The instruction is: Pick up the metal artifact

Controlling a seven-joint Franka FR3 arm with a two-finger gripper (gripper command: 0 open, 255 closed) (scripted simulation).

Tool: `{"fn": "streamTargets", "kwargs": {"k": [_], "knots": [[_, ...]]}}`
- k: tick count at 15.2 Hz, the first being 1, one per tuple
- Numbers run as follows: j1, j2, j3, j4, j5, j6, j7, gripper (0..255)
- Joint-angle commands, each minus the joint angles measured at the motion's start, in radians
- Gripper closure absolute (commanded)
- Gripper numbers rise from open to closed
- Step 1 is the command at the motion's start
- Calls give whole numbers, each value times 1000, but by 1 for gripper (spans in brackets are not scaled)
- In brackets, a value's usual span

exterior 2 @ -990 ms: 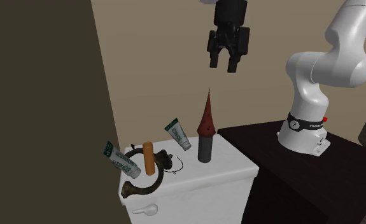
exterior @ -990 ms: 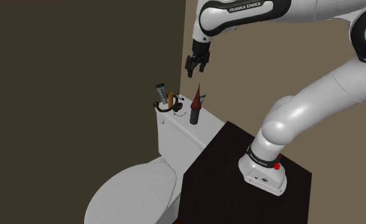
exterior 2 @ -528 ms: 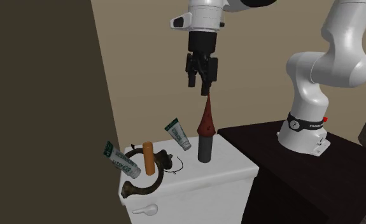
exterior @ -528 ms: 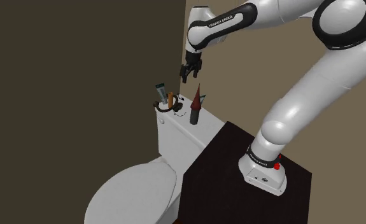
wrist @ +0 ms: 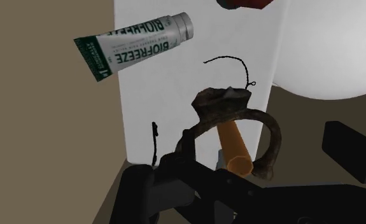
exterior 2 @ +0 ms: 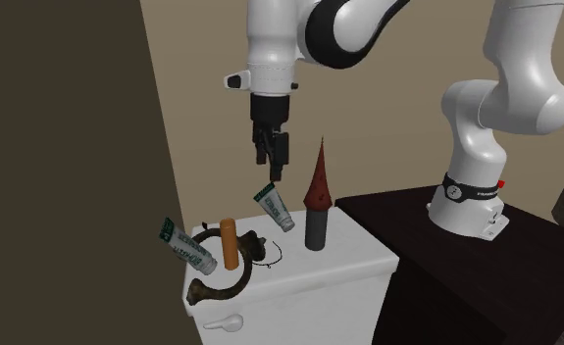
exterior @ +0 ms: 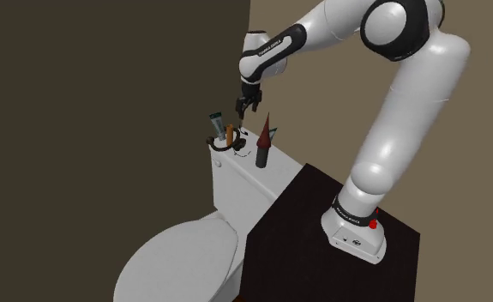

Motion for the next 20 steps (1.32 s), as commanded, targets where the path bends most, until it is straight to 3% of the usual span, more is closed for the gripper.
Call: {"fn": "streamTargets", "kwargs": {"k": [1,14,20], "knots": [[-6,73,-3,46,6,26,-17,0],[-76,573,-2,474,44,87,-117,0],[-80,629,3,477,49,139,-118,0]]}}
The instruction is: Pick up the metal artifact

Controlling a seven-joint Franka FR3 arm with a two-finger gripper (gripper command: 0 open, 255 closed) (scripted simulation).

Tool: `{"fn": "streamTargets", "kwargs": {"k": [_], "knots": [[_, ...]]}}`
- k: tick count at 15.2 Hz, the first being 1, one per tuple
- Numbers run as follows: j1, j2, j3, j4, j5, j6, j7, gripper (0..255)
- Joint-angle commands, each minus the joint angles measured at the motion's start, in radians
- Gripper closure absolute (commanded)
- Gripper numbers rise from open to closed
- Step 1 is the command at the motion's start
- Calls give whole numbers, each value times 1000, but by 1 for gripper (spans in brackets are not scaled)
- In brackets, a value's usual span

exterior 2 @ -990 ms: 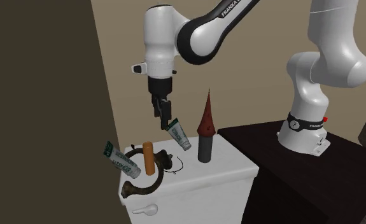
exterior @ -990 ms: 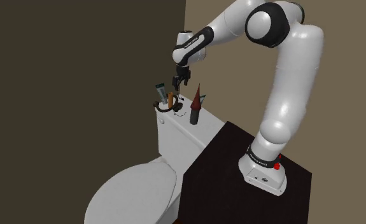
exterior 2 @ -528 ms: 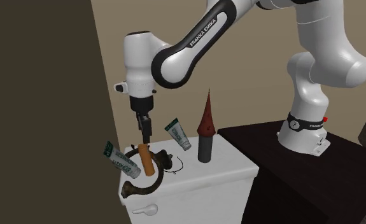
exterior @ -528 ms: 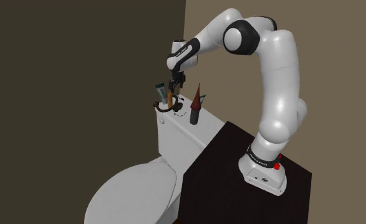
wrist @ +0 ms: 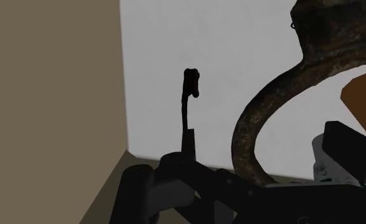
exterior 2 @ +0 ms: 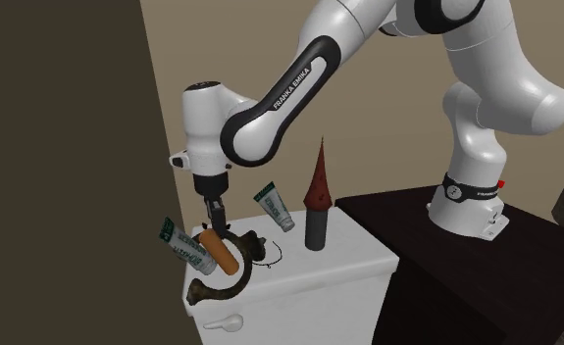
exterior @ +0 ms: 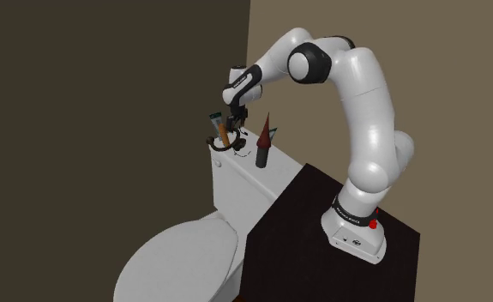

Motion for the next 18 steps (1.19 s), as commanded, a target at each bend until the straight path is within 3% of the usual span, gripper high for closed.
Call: {"fn": "streamTargets", "kwargs": {"k": [1,3,4,18], "knots": [[-2,21,2,4,2,17,0,0],[-2,27,2,5,2,22,-1,0],[-1,28,2,7,2,21,1,255],[1,-21,-2,-1,-2,-20,0,255]]}}
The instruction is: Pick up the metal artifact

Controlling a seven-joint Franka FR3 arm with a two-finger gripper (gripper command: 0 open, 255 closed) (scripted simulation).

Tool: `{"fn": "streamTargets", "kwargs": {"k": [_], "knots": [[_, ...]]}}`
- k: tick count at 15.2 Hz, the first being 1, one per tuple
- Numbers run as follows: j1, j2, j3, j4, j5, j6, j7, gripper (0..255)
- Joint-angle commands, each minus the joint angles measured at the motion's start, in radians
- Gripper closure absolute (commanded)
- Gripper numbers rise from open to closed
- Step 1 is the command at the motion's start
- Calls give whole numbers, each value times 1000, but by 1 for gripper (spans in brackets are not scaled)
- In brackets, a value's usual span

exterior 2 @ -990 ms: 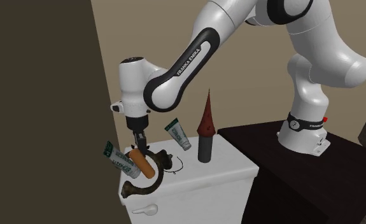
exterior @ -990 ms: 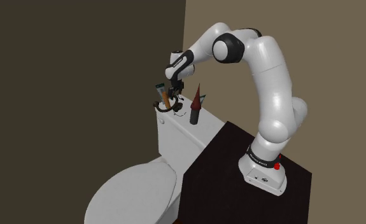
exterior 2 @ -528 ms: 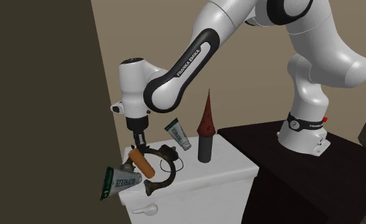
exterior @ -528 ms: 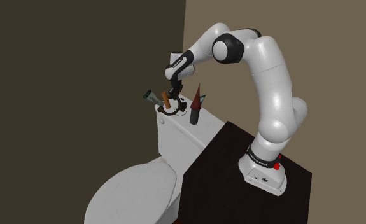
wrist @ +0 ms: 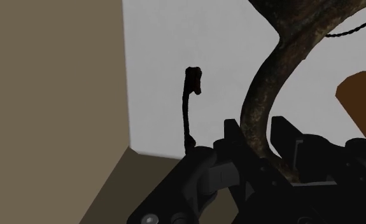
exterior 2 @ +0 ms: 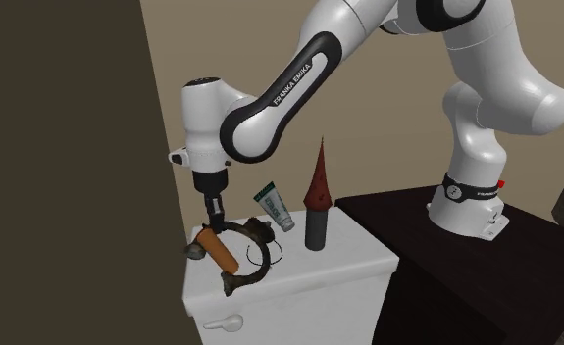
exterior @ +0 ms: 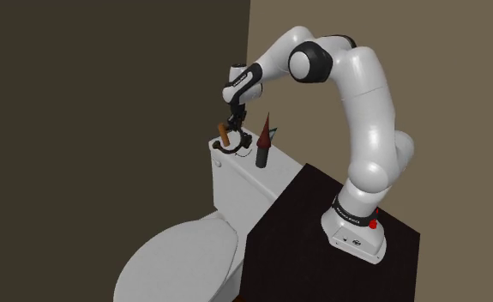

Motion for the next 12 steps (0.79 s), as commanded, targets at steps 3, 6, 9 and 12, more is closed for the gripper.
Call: {"fn": "streamTargets", "kwargs": {"k": [3,6,9,12], "knots": [[2,-36,-3,-2,-3,-34,0,255],[4,-62,-5,0,-6,-61,1,255],[5,-87,-7,4,-8,-90,1,255],[6,-96,-8,6,-9,-101,1,255]]}}
